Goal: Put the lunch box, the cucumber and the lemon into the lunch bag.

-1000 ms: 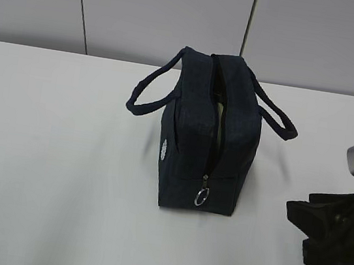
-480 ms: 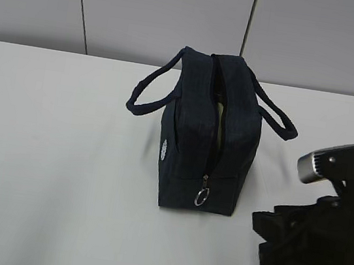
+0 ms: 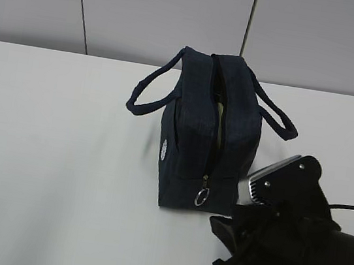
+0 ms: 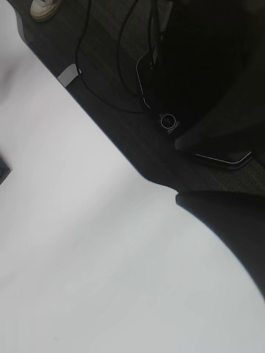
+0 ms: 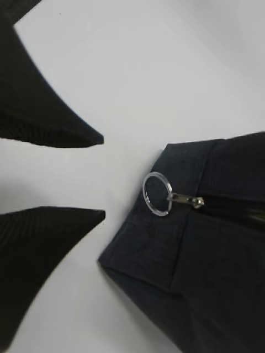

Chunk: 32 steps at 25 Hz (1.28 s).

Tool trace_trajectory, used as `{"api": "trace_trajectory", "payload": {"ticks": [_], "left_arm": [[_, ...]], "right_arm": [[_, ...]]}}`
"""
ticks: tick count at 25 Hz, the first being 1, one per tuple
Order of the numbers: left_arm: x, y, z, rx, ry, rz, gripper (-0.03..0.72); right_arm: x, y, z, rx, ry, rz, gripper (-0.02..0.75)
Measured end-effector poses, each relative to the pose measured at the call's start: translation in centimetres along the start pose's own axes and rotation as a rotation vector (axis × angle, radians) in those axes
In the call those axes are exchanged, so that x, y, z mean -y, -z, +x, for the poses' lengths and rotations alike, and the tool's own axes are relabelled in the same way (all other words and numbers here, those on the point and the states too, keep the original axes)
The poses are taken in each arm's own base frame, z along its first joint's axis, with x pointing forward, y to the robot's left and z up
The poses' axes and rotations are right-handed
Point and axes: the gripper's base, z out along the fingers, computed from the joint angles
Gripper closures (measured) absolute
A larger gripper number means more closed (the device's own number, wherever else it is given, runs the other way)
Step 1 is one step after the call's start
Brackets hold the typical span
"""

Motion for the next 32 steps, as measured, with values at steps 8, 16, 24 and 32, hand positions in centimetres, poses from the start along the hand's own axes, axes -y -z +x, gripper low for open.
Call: {"api": "trace_trajectory", "payload": {"ticks": [8, 16, 24, 32], "left_arm": [[-0.1, 0.0, 0.0, 0.001, 0.003, -0.008, 0.535], [-0.1, 0.0, 0.0, 0.001, 0.012, -0.008, 0.535], [-0.1, 0.0, 0.0, 0.001, 0.020, -0.008, 0.535], [-0.1, 0.0, 0.0, 0.001, 0.022, -0.010, 0.535]], "right_arm": [[-0.7, -2.7, 0.6, 0.103, 0.001, -0.077, 0.463], [-0.3, -3.6, 0.7, 0.131, -0.098, -0.033, 0.448], [-0.2, -4.7, 0.4, 0.108, -0.135, -0.011, 0.429], [-0.3, -5.6, -0.6, 0.018, -0.169, 0.003, 0.428]]}}
